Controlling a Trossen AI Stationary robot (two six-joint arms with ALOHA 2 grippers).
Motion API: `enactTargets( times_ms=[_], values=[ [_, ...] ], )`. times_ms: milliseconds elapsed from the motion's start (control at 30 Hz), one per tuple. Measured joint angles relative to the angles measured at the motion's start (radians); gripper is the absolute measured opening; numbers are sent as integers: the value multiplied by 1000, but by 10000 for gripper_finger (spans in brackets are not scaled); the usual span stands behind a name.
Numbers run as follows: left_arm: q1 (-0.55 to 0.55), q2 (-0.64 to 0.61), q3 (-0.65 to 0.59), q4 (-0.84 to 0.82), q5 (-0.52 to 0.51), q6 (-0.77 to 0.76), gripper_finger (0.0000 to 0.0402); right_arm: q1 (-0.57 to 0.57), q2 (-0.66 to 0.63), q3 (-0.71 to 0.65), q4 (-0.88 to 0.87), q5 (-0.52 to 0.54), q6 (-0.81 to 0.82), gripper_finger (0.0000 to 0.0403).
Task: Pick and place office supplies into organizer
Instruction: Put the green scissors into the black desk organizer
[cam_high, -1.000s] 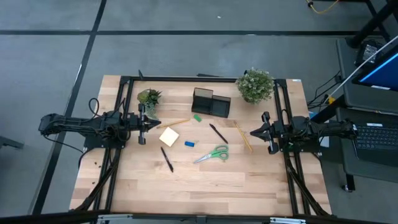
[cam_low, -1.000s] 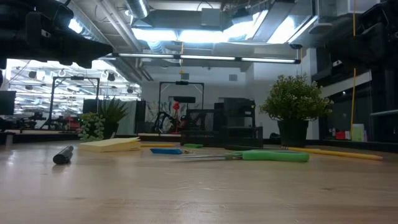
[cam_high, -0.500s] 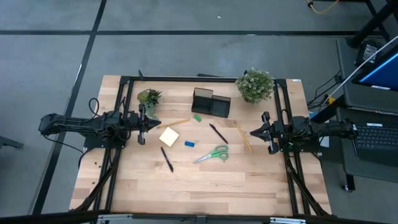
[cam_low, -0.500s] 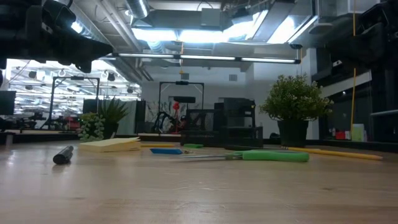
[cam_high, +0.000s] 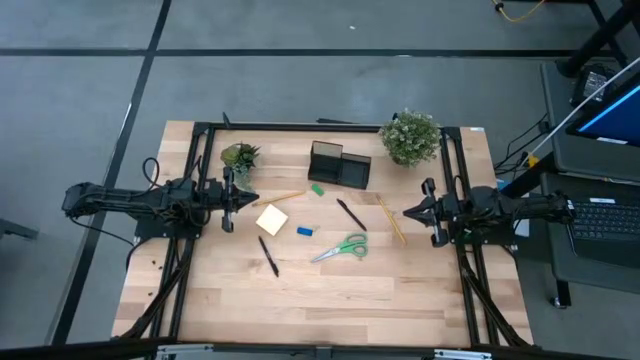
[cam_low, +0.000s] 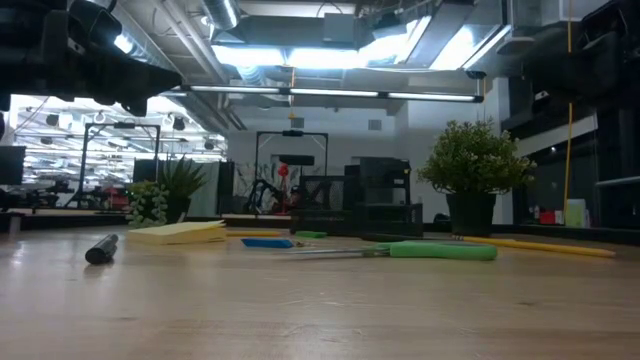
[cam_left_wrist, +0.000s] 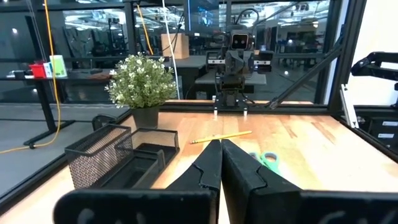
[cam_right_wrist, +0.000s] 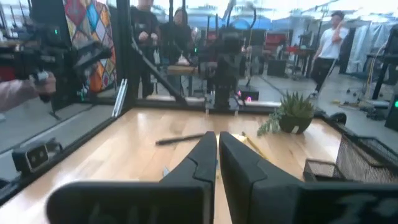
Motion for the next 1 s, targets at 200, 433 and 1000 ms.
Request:
enactTargets(
  times_ms=[200, 433, 1000],
  values=[
    [0, 0, 0, 0, 4, -40, 3, 0, 0, 0, 42, 0, -2, 5],
    [0, 0, 0, 0, 37, -23, 4, 0, 0, 0, 44, 8, 76, 9],
    [0, 7, 88, -24, 16, 73, 2, 0, 100, 197, -73, 13, 50, 2]
  ],
)
